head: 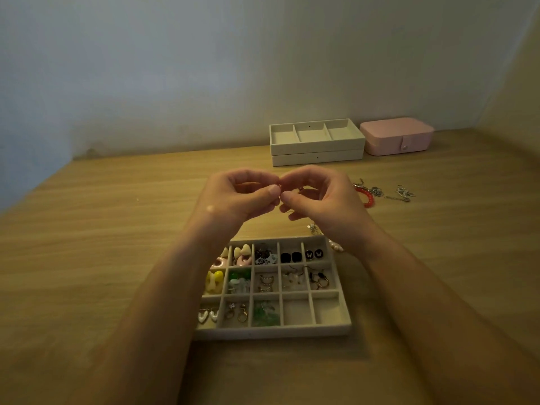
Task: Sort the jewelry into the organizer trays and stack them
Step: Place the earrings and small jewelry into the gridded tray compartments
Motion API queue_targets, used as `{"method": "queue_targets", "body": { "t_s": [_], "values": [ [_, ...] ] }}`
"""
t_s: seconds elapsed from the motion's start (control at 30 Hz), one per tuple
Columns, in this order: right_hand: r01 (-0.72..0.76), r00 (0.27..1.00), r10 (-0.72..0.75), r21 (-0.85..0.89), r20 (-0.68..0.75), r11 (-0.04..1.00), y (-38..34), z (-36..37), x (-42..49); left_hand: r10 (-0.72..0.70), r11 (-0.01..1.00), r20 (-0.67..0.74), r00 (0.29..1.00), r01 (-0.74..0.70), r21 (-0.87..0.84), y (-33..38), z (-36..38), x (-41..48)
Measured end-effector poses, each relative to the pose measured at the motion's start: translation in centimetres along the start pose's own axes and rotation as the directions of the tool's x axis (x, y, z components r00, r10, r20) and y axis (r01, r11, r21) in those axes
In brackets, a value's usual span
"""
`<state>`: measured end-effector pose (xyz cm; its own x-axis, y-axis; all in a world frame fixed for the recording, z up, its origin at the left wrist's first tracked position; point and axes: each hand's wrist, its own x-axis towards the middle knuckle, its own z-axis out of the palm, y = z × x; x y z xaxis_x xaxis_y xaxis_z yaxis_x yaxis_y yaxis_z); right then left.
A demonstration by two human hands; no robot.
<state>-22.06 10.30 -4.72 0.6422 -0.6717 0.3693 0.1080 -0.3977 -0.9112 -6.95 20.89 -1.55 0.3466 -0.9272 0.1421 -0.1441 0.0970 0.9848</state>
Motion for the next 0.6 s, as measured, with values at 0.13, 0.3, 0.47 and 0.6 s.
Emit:
{"method": "queue_targets", "body": {
  "t_s": [0.13,0.3,0.47,0.6],
  "values": [
    [0.013,1.000,-0.011,0.040,-0.029,0.999,-0.3,0.3,-0.1,0.018,0.999,0.028,0.999,-0.017,-0.030,0.1,-0.2,-0.8],
    [0.022,0.999,-0.020,0.035,-0.049,0.999,-0.6,0.6,-0.3,0.000,0.998,-0.016,1.000,-0.001,-0.056,0.2,-0.2,-1.1],
    [0.047,0.997,-0.048,-0.012,-0.063,0.999,-0.6,0.8,-0.4,-0.004,1.000,-0.016,1.000,0.003,-0.028,0.2,0.1,-1.3],
    [0.057,0.997,-0.060,-0.062,-0.050,0.996,-0.5,0.8,-0.4,-0.003,0.998,-0.022,1.000,0.004,0.056,-0.1,-0.1,-1.3]
  ]
}}
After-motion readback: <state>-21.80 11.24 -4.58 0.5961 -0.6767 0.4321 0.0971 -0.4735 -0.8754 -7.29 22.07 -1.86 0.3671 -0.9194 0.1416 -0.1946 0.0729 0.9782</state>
